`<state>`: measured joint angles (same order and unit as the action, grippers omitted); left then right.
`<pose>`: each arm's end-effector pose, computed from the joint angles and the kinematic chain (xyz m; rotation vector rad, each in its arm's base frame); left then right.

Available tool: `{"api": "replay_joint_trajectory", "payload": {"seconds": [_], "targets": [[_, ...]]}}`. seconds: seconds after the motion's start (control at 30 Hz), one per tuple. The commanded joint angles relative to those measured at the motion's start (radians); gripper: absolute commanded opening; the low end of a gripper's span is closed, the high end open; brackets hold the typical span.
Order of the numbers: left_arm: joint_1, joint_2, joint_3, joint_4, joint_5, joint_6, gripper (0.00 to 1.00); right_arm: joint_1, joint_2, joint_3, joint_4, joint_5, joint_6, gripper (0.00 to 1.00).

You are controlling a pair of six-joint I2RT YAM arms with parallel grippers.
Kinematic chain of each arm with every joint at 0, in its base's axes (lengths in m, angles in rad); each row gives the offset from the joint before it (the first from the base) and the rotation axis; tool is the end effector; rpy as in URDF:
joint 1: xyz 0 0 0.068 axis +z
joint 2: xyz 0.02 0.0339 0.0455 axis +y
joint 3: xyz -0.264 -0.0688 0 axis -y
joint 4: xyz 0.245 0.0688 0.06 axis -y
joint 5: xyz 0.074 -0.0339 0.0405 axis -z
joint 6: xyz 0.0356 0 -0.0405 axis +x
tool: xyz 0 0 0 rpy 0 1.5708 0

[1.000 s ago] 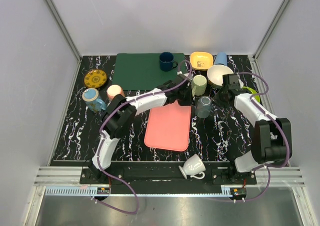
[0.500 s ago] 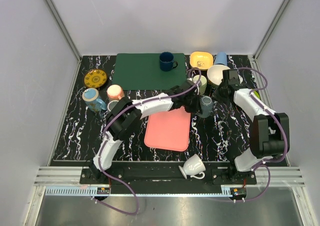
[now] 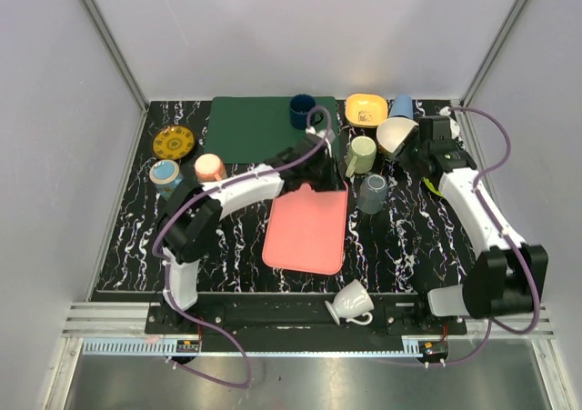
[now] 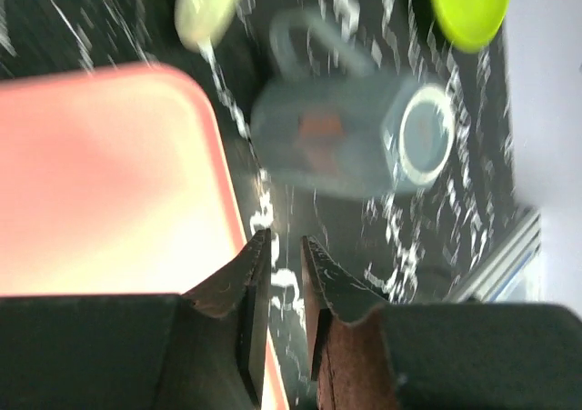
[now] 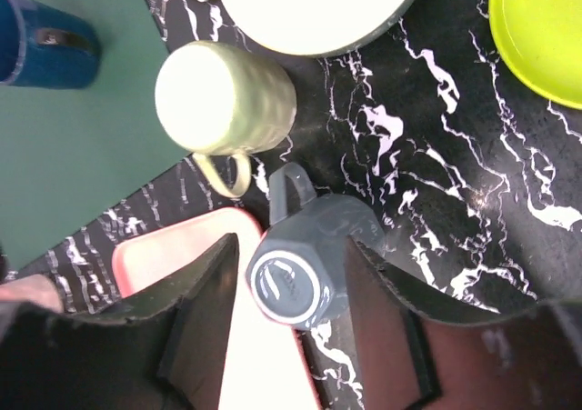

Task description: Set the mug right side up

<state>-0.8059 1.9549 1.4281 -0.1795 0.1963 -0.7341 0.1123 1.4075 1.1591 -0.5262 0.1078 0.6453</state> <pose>0.3023 -0.3249 0.2163 0.2013 2.4710 -0.9704 0.3060 0.0307 0.2954 0.6711 2.2555 0.2480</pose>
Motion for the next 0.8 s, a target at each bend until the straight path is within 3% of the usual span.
{"api": "replay_joint_trajectory", "payload": {"seconds": [0.0, 0.13, 0.23, 0.5, 0.77], "targets": [[0.054, -0.018, 0.109, 0.029, -0.044, 0.004, 0.23, 0.004, -0.102, -0.111, 0.011, -0.017, 0.04, 0.43], [0.059, 0.096, 0.247, -0.026, -0.031, 0.025, 0.18, 0.004, -0.11, -0.212, 0.049, -0.033, 0.092, 0.16], [0.059, 0.147, 0.31, -0.044, -0.012, 0.027, 0.17, 0.004, -0.079, -0.259, 0.083, -0.049, 0.112, 0.11], [0.034, 0.252, 0.408, -0.067, 0.017, 0.033, 0.13, 0.004, 0.036, -0.237, 0.15, -0.077, 0.099, 0.13], [-0.018, 0.262, 0.405, -0.061, 0.055, 0.048, 0.11, 0.004, 0.091, -0.205, 0.15, -0.071, 0.083, 0.17]]}}
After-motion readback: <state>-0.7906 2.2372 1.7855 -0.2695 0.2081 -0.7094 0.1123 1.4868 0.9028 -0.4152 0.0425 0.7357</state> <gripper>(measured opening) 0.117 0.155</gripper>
